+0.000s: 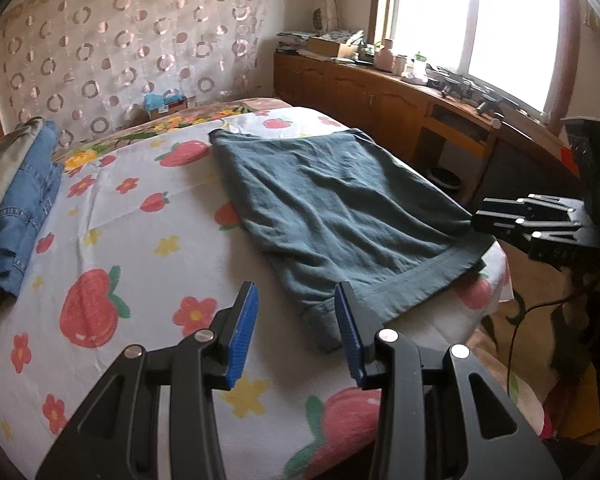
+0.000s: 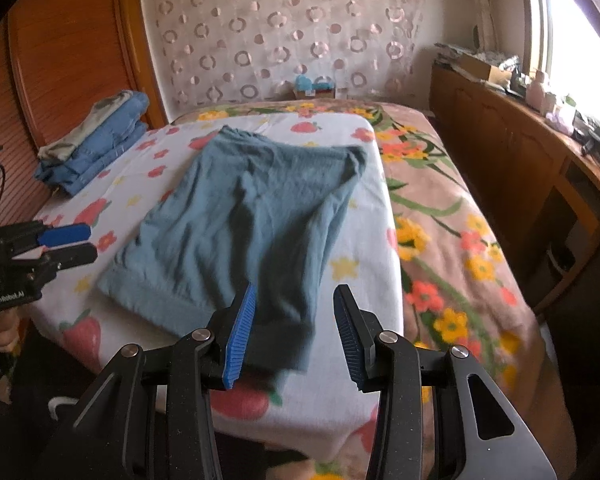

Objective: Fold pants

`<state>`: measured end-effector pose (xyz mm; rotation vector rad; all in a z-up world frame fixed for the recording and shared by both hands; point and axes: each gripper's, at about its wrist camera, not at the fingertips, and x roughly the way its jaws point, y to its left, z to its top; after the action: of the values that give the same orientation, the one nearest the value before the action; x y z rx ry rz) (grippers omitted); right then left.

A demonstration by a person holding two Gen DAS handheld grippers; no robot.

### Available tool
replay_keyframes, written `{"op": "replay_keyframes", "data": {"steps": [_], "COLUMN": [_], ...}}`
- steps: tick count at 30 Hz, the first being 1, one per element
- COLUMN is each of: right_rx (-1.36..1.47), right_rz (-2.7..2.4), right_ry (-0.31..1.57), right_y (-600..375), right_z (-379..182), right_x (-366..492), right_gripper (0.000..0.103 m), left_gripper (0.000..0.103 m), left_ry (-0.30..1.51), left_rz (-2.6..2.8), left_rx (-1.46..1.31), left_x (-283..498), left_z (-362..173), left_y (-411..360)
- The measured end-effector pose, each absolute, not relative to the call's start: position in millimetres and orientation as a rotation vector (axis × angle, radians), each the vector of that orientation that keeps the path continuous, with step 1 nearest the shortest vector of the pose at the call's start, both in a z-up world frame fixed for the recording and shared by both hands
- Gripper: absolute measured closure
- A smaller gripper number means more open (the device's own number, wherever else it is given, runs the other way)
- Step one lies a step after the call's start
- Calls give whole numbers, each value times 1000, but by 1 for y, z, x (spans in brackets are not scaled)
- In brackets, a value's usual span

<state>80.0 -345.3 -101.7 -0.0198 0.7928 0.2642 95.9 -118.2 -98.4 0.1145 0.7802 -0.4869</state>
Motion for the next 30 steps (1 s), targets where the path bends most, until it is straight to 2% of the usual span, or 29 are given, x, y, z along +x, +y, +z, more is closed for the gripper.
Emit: {"op": "replay_keyframes", "data": {"steps": [12,13,14,16,18,20,30], "right_rx": [28,33,36,40,38,32,75], "right_rz": [256,257,261,271,280,281,315], "right_ry": [827,828,828,827,828,820,765], "right_y": [-352,-353,-353,-353,-352,-350,-347], "right_z": [-122,-122,-123,-123,-123,-122,-106], "right_x": [73,72,72,71,70,69,62], "right_gripper": [63,64,71,76,88,92,96], "left_gripper": [65,65,65,65,65,65,65], "left_ry": [876,880,881,885,893,901,904], "left_rz": [-523,-525,-525,-530,-536,-545,-567], "left_rx": [122,123,123,118,115,117,98], "left_x": [106,107,107,107,107,106,105], "left_z": [-119,-120,-120,-120,-121,-123,-128], "left_y": [-134,-135,-135,-135,-135,-136,-135]}}
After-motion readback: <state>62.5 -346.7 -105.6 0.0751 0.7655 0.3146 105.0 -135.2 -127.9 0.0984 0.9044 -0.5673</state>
